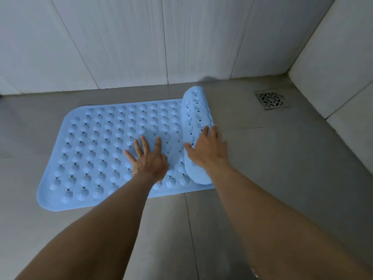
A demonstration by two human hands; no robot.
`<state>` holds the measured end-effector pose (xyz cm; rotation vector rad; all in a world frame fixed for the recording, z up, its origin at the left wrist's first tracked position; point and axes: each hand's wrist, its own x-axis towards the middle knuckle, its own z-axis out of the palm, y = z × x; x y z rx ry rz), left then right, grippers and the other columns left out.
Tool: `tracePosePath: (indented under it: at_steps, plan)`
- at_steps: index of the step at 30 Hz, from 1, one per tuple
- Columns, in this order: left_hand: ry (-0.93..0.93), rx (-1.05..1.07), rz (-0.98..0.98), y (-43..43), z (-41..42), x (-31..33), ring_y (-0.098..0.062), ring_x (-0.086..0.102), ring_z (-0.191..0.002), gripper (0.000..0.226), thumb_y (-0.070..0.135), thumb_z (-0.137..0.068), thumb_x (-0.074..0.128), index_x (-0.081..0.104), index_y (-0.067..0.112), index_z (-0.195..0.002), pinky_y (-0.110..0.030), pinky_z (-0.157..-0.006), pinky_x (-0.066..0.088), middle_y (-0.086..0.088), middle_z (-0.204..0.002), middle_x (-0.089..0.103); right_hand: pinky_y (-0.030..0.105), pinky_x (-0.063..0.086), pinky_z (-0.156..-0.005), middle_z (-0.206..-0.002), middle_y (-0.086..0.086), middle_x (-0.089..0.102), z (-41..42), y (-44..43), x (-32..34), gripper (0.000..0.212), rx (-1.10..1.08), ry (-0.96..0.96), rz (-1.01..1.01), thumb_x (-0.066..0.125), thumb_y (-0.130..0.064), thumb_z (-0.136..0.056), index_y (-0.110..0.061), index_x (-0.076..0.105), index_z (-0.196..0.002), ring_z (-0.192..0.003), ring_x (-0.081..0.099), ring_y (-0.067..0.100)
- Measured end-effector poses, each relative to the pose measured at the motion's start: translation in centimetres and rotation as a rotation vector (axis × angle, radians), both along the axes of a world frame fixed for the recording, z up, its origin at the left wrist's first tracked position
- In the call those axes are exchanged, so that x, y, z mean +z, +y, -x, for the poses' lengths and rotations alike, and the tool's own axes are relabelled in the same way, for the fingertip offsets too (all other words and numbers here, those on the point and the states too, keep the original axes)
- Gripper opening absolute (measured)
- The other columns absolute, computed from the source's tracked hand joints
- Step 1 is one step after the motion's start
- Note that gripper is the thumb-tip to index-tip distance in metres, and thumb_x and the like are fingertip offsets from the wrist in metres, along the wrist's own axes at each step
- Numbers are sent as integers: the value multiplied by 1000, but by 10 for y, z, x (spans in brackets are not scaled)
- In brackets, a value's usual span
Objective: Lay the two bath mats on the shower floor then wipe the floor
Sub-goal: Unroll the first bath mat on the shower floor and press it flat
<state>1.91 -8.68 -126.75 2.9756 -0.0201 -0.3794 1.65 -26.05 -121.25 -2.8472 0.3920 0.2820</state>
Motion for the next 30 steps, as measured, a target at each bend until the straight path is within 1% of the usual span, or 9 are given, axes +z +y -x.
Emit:
tracePosePath:
  at_steps: [4, 7, 10, 15, 19, 22, 25, 27, 30]
  plan:
    - [9, -33, 10, -19, 1, 0, -41, -20, -149, 71, 64, -98, 11, -9, 32, -158, -70, -113, -12, -15, -164, -17, 55, 33, -112, -162, 20, 12, 5, -18, -5, 87, -9, 2, -48, 56, -30, -93, -15, 1, -158, -146, 24, 36]
    - [0, -40, 20, -36, -2, 1, -40, -20, -149, 68, 58, -99, 17, -8, 33, -158, -71, -114, -7, -17, -164, -18, 56, 26, -116, -164, 21, 2, 8, -27, -9, 87, 12, -8, -8, 59, -20, -92, -24, 4, -159, -149, 15, 39]
    - [-22, -131, 32, -52, -6, 7, -40, -16, -150, 62, 45, -102, 20, -4, 35, -158, -72, -114, -4, -13, -165, -14, 57, 22, -117, -164, 18, 3, 8, -39, -11, 72, 11, -35, 50, 50, -23, -97, -20, 12, -158, -151, 9, 37]
    - [15, -103, 30, -85, -5, 0, -45, -18, -149, 69, 59, -100, 16, -1, 27, -159, -71, -113, -10, -15, -165, -12, 56, 25, -116, -164, 19, 8, 10, -61, -11, 82, -47, -66, 20, 47, -42, -99, -6, 3, -158, -149, 15, 36]
    - [-33, -140, 40, -102, -9, 3, -44, -14, -149, 65, 43, -100, 27, 8, 20, -157, -73, -113, -4, -19, -165, -8, 47, 40, -106, -155, 13, 29, 11, -91, -9, 89, -16, -134, 91, 64, -19, -91, -9, 7, -158, -137, 34, 31]
    - [-70, -206, 60, -114, -14, 3, -41, -10, -151, 61, 45, -99, 28, 15, 24, -154, -73, -114, -2, -16, -165, -5, 50, 36, -110, -161, 16, 17, 16, -113, -9, 89, 37, -122, 175, 63, -14, -92, -19, 6, -159, -142, 29, 34]
    - [-72, -194, 22, -123, -13, -5, -39, -6, -152, 70, 62, -97, 19, 6, 28, -157, -71, -114, -1, -17, -166, -3, 62, 17, -117, -166, 13, 2, 18, -131, -14, 68, 82, -12, 341, 57, -29, -94, -18, 26, -154, -150, 9, 37]
    - [-108, -201, -17, -123, -15, -6, -38, 3, -151, 78, 68, -93, 21, 6, 29, -158, -69, -115, 5, -17, -164, 5, 69, 10, -115, -161, 12, 24, 16, -139, -17, 54, 87, 65, 381, 49, -39, -94, -18, 44, -143, -150, 9, 37]
    - [-160, -214, -71, -116, -29, 4, -38, 20, -144, 92, 81, -80, 27, 15, 30, -157, -63, -114, 18, -14, -156, 22, 68, 12, -115, -151, 14, 41, 10, -144, -21, 56, 83, 99, 322, 38, -43, -97, -15, 41, -145, -147, 21, 36]
